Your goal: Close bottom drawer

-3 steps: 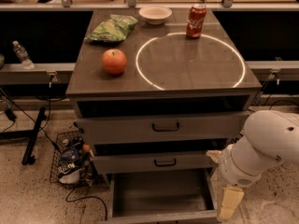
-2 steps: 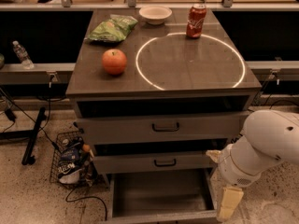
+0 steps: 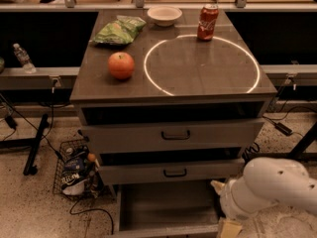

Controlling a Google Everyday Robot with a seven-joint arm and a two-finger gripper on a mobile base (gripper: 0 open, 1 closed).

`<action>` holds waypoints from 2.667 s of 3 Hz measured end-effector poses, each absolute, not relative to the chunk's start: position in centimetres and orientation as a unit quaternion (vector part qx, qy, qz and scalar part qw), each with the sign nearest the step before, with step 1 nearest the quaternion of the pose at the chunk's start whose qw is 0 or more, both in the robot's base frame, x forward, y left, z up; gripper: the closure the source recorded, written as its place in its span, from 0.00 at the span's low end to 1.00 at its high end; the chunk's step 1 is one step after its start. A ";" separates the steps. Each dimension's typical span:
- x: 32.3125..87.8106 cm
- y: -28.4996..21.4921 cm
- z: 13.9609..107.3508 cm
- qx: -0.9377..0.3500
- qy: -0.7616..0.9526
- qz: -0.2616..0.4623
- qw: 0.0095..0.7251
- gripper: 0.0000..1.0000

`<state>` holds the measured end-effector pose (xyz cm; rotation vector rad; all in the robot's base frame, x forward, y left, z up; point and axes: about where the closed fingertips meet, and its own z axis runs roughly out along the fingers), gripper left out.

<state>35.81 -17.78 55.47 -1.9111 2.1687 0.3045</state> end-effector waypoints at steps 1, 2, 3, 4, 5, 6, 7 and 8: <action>36.1 -17.2 49.9 -0.656 0.737 0.104 0.127 0.00; 37.6 -16.3 43.7 -0.663 0.729 0.106 0.135 0.00; 38.0 -15.0 36.7 -0.671 0.721 0.122 0.123 0.00; 38.0 -15.0 36.7 -0.671 0.721 0.122 0.123 0.00; 38.3 -15.0 34.5 -0.663 0.728 0.116 0.131 0.00; 39.5 -15.8 30.0 -0.653 0.738 0.101 0.139 0.00; 40.4 -16.7 24.6 -0.645 0.743 0.095 0.147 0.00; 41.0 -17.4 21.3 -0.638 0.748 0.094 0.155 0.00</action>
Offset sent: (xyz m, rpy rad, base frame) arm 0.0375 0.0304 -0.2028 0.0458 -0.0399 0.0588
